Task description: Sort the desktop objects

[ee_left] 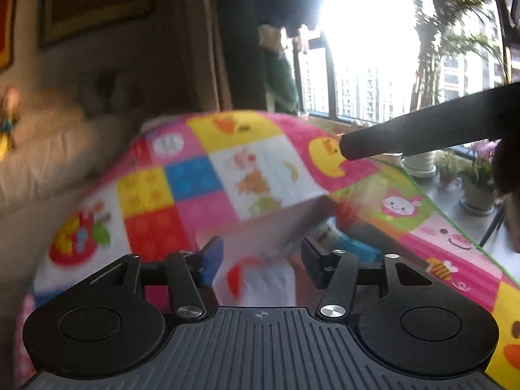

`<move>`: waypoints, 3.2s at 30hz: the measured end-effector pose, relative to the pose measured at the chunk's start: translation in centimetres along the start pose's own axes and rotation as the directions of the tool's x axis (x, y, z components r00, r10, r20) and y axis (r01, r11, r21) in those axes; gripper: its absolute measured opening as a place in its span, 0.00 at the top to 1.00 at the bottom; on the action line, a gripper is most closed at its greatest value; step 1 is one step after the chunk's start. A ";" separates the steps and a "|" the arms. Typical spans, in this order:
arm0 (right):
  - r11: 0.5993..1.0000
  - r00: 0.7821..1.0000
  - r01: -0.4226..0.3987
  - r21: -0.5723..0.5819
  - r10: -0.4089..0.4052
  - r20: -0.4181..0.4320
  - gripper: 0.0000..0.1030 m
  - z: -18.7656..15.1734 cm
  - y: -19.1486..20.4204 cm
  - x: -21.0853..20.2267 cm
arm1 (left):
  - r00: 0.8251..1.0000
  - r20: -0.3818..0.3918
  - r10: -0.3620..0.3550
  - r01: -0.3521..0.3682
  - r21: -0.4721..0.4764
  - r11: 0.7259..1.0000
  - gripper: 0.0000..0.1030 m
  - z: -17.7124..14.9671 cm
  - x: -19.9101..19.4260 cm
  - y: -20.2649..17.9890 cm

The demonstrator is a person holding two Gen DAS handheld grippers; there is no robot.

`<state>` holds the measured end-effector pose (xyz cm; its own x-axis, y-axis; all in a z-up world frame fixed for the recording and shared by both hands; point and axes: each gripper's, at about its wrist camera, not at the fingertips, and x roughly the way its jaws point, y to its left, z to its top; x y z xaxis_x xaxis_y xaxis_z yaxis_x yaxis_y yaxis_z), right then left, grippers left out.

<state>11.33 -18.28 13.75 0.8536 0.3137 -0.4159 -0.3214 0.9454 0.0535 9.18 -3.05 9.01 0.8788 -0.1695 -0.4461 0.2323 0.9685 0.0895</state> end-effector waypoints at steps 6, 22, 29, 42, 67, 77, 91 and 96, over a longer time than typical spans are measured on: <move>1.000 1.000 -0.002 0.018 0.002 -0.026 0.50 -3.8 -0.6 1.0 | 0.998 -0.063 -0.012 0.012 -0.010 1.000 0.21 -5.9 -4.1 1.1; 0.901 0.911 -0.374 -0.222 0.312 -0.269 0.37 -13.2 13.2 -0.5 | 0.961 -0.143 0.237 -0.265 -0.229 0.937 0.07 -11.4 -11.3 8.4; 0.920 0.889 -0.356 -0.164 0.280 -0.362 0.44 -15.0 15.9 3.8 | 0.965 -0.162 0.204 -0.243 -0.271 0.931 0.06 -12.1 -12.1 9.0; 0.950 0.961 -0.039 -0.311 -0.050 -0.273 0.25 -17.1 6.3 -3.6 | 0.972 -0.211 0.104 -0.148 -0.202 0.968 0.04 -12.4 -8.5 5.5; 0.996 0.979 -0.075 0.047 0.083 -0.184 0.02 -17.9 2.6 -4.0 | 0.972 -0.234 -0.006 -0.019 -0.108 0.994 0.46 -13.8 -8.8 0.2; 0.997 0.970 -0.078 0.009 0.078 -0.229 0.00 -17.9 3.3 -3.3 | 0.972 -0.229 -0.063 0.048 -0.072 0.996 0.06 -14.7 -9.1 -1.6; 0.991 0.965 -0.123 -0.052 0.107 -0.241 0.25 -16.5 5.3 -1.3 | 0.972 -0.229 -0.062 0.034 -0.125 0.992 0.02 -14.7 -9.0 -0.8; 0.991 0.958 -0.129 -0.034 0.116 -0.263 0.45 -16.5 5.3 -1.1 | 0.971 -0.230 -0.065 0.037 -0.126 0.991 0.01 -14.7 -9.0 -0.9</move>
<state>1.94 -15.09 -0.53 0.6727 0.3869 -0.6307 -0.4425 0.8936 0.0762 -5.02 0.32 -0.11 0.7422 -0.1859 -0.6439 0.2101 0.9769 -0.0399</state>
